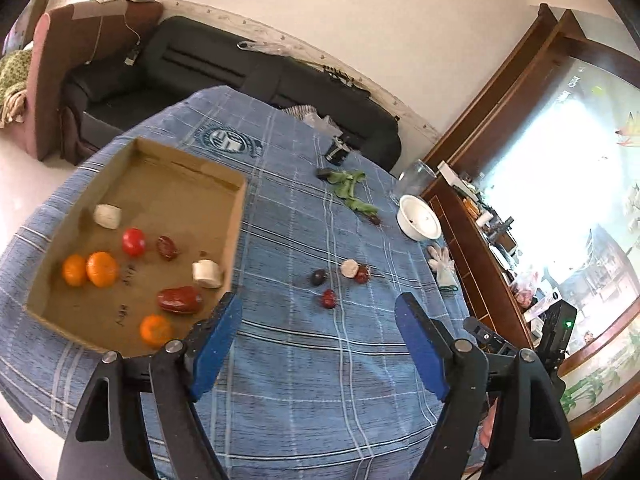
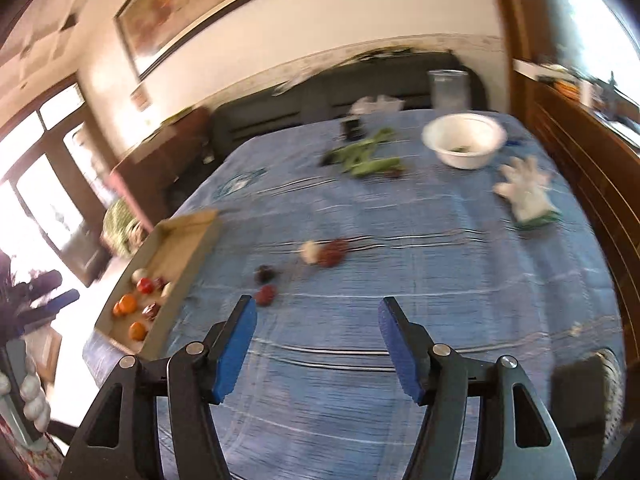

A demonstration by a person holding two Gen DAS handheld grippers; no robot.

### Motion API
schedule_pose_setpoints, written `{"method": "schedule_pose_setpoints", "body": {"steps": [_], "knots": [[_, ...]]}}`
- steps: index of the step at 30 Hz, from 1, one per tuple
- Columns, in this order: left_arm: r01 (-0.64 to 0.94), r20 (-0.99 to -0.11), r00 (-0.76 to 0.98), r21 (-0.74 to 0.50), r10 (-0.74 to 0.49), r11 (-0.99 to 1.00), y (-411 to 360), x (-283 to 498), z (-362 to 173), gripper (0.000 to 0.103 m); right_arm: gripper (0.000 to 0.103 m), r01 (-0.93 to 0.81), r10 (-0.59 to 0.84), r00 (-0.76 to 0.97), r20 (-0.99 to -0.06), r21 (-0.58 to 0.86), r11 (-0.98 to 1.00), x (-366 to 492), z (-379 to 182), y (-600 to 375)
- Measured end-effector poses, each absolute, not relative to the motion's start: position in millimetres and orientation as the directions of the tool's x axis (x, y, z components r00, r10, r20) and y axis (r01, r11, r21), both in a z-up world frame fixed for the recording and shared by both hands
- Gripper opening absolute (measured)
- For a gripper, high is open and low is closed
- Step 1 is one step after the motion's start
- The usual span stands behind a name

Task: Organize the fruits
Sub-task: 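Grasp a small red date with the left gripper while the right grasps a large date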

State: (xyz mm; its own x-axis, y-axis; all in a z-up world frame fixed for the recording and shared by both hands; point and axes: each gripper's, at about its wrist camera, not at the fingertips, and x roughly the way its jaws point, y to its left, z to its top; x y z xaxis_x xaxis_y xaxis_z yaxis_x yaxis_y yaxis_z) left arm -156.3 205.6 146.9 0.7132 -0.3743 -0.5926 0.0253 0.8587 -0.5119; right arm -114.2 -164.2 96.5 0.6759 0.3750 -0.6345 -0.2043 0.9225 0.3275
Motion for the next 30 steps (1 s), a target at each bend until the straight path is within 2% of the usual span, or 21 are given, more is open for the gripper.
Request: {"method": "schedule_pose_setpoints", "body": {"steps": [8, 16, 23, 26, 30], "knots": [[0.016, -0.666, 0.635, -0.496, -0.392, 0.868, 180, -119, 106, 0.078, 0.068, -0.148, 0.334, 0.629, -0.702, 0.314, 0.938, -93, 72, -182], [0.040, -0.743, 0.572, -0.399, -0.349, 0.916, 153, -81, 64, 0.078, 0.068, -0.174, 0.383, 0.545, -0.746, 0.345, 0.922, -29, 33, -143], [0.099, -0.783, 0.524, -0.334, -0.334, 0.938, 118, -55, 34, 0.077, 0.068, -0.214, 0.372, 0.541, -0.754, 0.305, 0.928, 24, 13, -104], [0.134, -0.786, 0.527, -0.298, -0.323, 0.945, 104, -47, 31, 0.060, 0.067, -0.221, 0.367, 0.534, -0.761, 0.293, 0.930, 36, 4, -96], [0.176, -0.783, 0.540, -0.252, -0.307, 0.952, 88, -35, 29, 0.060, 0.063, -0.243, 0.354, 0.541, -0.763, 0.262, 0.934, 43, -3, -87]]}}
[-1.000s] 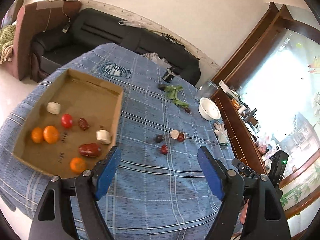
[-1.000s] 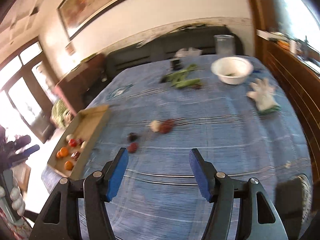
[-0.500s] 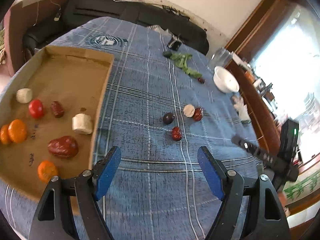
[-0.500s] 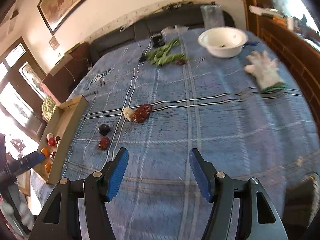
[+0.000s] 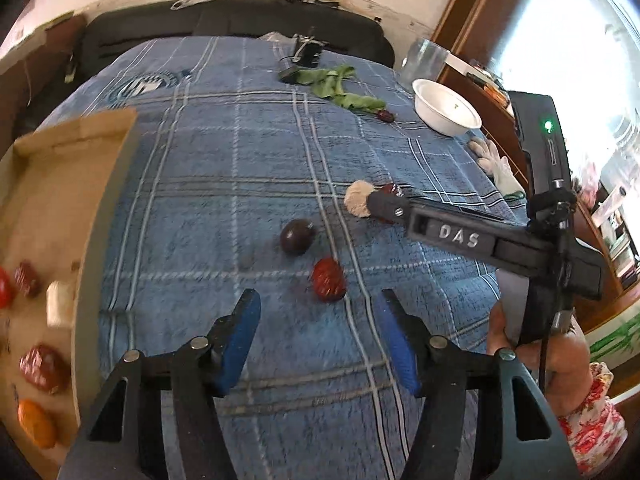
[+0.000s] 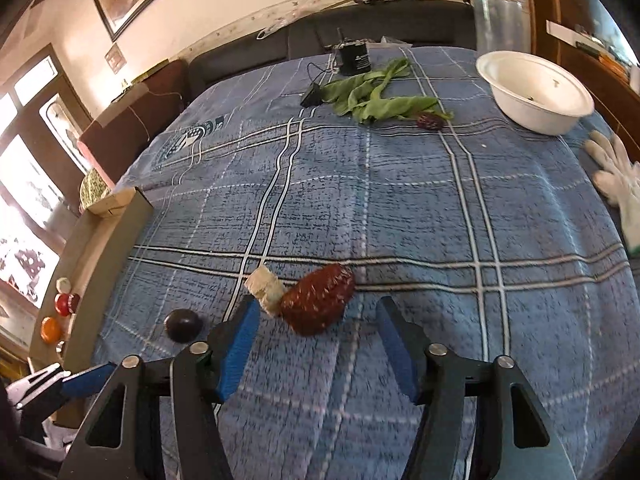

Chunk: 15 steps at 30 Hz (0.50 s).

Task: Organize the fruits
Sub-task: 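Grasp a small red date with the left gripper while the right grasps a large date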

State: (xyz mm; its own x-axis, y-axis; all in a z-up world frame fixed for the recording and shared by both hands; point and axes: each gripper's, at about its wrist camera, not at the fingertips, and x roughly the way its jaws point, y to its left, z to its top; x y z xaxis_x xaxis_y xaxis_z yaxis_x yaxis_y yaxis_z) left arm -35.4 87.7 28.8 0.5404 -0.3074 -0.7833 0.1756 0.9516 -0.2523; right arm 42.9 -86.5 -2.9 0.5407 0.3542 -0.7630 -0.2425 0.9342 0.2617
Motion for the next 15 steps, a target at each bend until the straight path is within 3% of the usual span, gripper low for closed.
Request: {"method": "schedule_pose_setpoints", "body": {"steps": [6, 9, 11, 15], "knots": [[0.184, -0.798, 0.530, -0.221, -0.286, 0.958, 71, -15, 17, 0.059, 0.063, -0.255, 0.351, 0.572, -0.741, 0.246, 0.935, 48, 0, -87], [0.191, -0.804, 0.528, -0.203, -0.275, 0.960, 62, -12, 11, 0.047, 0.055, -0.274, 0.367, 0.574, -0.732, 0.250, 0.929, 48, -2, -90], [0.200, -0.804, 0.536, -0.178, -0.259, 0.964, 58, -14, 11, 0.028, 0.045, -0.294, 0.368, 0.571, -0.734, 0.236, 0.926, 46, 0, -90], [0.179, -0.791, 0.550, -0.200, -0.266, 0.963, 61, -17, 10, 0.027, 0.044, -0.297, 0.343, 0.565, -0.751, 0.203, 0.933, 43, -3, -94]]}}
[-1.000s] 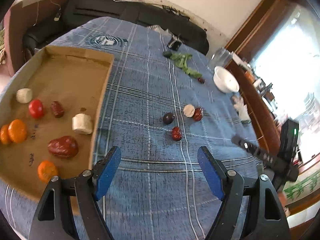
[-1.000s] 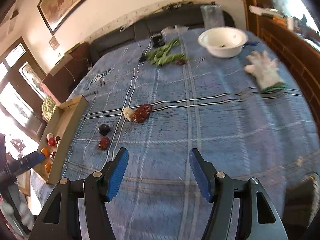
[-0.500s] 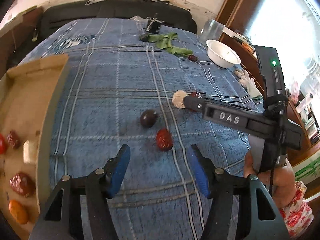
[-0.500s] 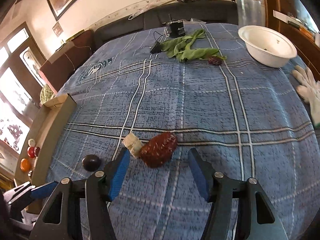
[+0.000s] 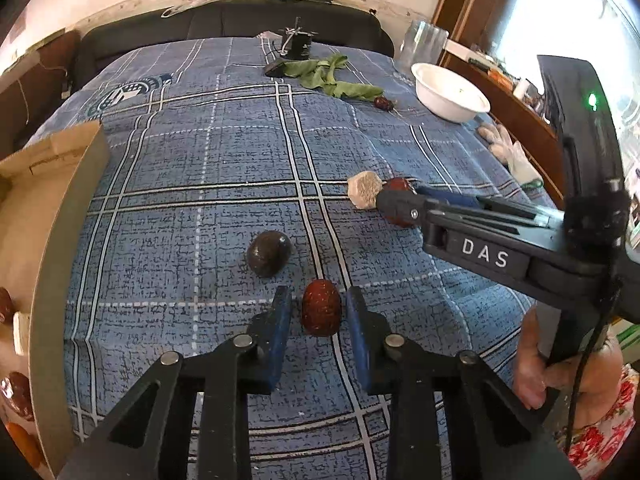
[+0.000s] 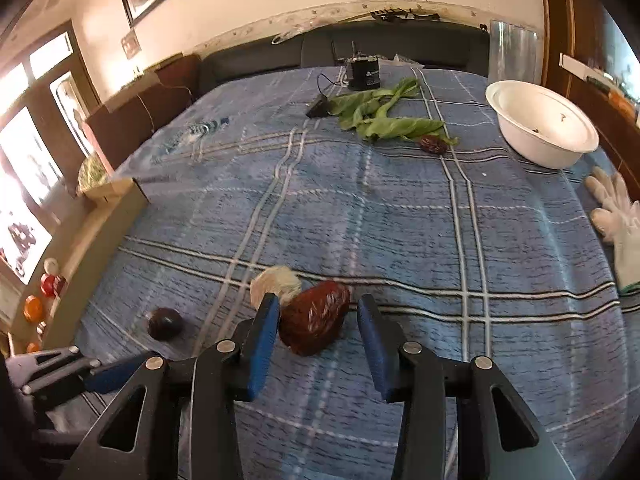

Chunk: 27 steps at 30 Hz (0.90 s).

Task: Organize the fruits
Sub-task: 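Carry both dates over the tray and open both grippers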

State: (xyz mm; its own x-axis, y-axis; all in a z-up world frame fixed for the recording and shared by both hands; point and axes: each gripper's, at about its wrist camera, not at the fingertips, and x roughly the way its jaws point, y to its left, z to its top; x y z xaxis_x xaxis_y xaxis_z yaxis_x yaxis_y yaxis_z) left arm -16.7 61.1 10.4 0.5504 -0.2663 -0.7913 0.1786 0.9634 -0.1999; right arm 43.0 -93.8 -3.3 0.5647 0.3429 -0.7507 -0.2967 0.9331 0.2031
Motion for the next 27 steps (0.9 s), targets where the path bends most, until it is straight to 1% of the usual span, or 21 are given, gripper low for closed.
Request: {"method": "schedule_pose_setpoints", "body": {"steps": [3, 6, 7, 8, 10, 14, 21, 24, 27], "knots": [[0.158, -0.787, 0.555, -0.220, -0.271, 0.963, 64, -17, 10, 0.027, 0.044, -0.294, 0.368, 0.560, -0.743, 0.237, 0.926, 47, -4, -96], [0.157, -0.790, 0.560, -0.195, -0.250, 0.968, 59, -17, 10, 0.027, 0.044, -0.292, 0.383, 0.562, -0.733, 0.257, 0.921, 51, -4, -97], [0.158, -0.791, 0.561, -0.189, -0.246, 0.969, 58, -18, 10, 0.025, 0.044, -0.291, 0.383, 0.563, -0.732, 0.258, 0.921, 51, -5, -97], [0.161, -0.791, 0.556, -0.198, -0.255, 0.967, 57, -19, 10, 0.019, 0.043, -0.289, 0.386, 0.562, -0.732, 0.264, 0.920, 51, -5, -98], [0.164, -0.794, 0.538, -0.234, -0.285, 0.958, 58, -20, 11, 0.019, 0.039, -0.290, 0.405, 0.549, -0.732, 0.288, 0.913, 52, -6, -99], [0.152, -0.791, 0.536, -0.253, -0.295, 0.955, 68, -29, 22, 0.020, 0.039, -0.285, 0.403, 0.547, -0.733, 0.290, 0.914, 49, -6, -99], [0.090, -0.755, 0.589, -0.293, -0.288, 0.952, 111, -50, 46, 0.020, 0.039, -0.253, 0.447, 0.556, -0.700, 0.370, 0.894, 39, 1, -104], [0.061, -0.748, 0.606, -0.295, -0.270, 0.954, 132, -56, 53, 0.020, 0.039, -0.250, 0.459, 0.581, -0.672, 0.389, 0.886, 29, 17, -106], [0.024, -0.738, 0.634, -0.277, -0.229, 0.961, 162, -54, 68, 0.020, 0.039, -0.289, 0.515, 0.567, -0.643, 0.430, 0.855, 20, 41, -96]]}}
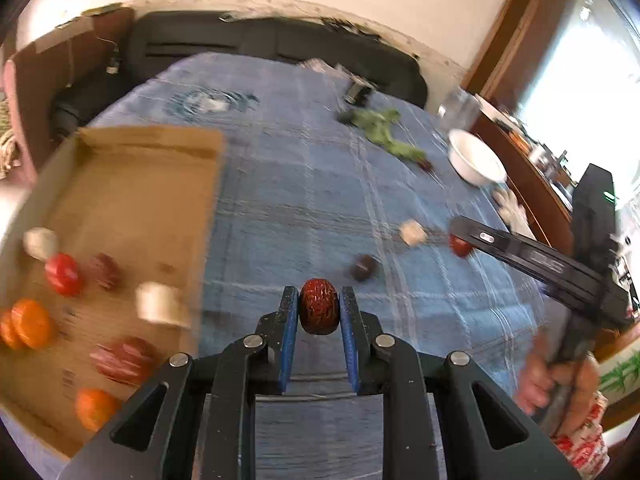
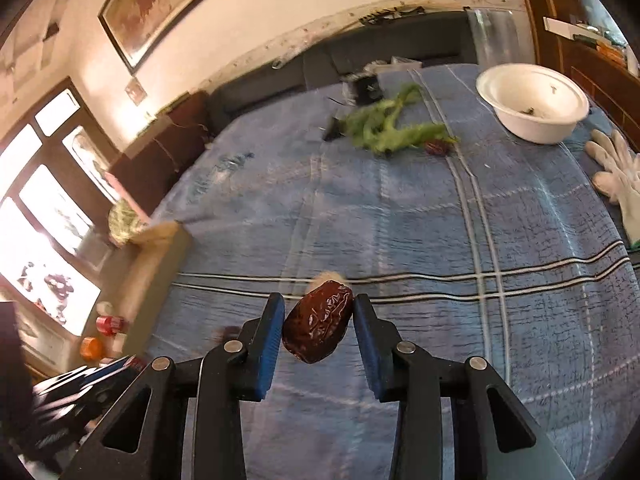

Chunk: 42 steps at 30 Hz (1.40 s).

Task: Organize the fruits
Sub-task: 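Carry both dates over the tray and open both grippers, then move both tools back to the table toward the plum and beige piece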

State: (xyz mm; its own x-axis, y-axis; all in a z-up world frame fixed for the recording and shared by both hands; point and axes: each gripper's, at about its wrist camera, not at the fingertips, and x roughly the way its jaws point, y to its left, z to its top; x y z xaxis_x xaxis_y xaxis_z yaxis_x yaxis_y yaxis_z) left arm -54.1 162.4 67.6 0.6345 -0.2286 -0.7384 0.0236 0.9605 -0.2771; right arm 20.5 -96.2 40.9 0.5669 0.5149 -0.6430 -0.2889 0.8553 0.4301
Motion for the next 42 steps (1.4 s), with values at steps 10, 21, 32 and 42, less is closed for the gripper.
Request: {"method": "schedule_pose_setpoints", "body": {"steps": [10, 21, 32, 42], "knots": [[-0.138, -0.753, 0.657, -0.168, -0.037, 0.976, 271, -19, 83, 0.020, 0.040, -0.503, 0.634, 0.447, -0.631, 0.409, 0.762, 7, 78, 27], [-0.232, -0.833, 0.553, -0.159, -0.004, 0.960, 330, 22, 46, 0.020, 0.040, -0.628, 0.597, 0.359, -0.717, 0.287, 0.723, 21, 51, 158], [-0.271, -0.852, 0.520, -0.224, -0.053, 0.936, 340, 30, 28, 0.022, 0.041, -0.655, 0.528, 0.341, -0.778, 0.207, 0.727, 27, 16, 197], [-0.301, -0.794, 0.607, -0.208, 0.019, 0.931, 341, -18, 70, 0.050, 0.057, -0.623, 0.556, 0.397, -0.730, 0.231, 0.748, 14, 39, 167]]}}
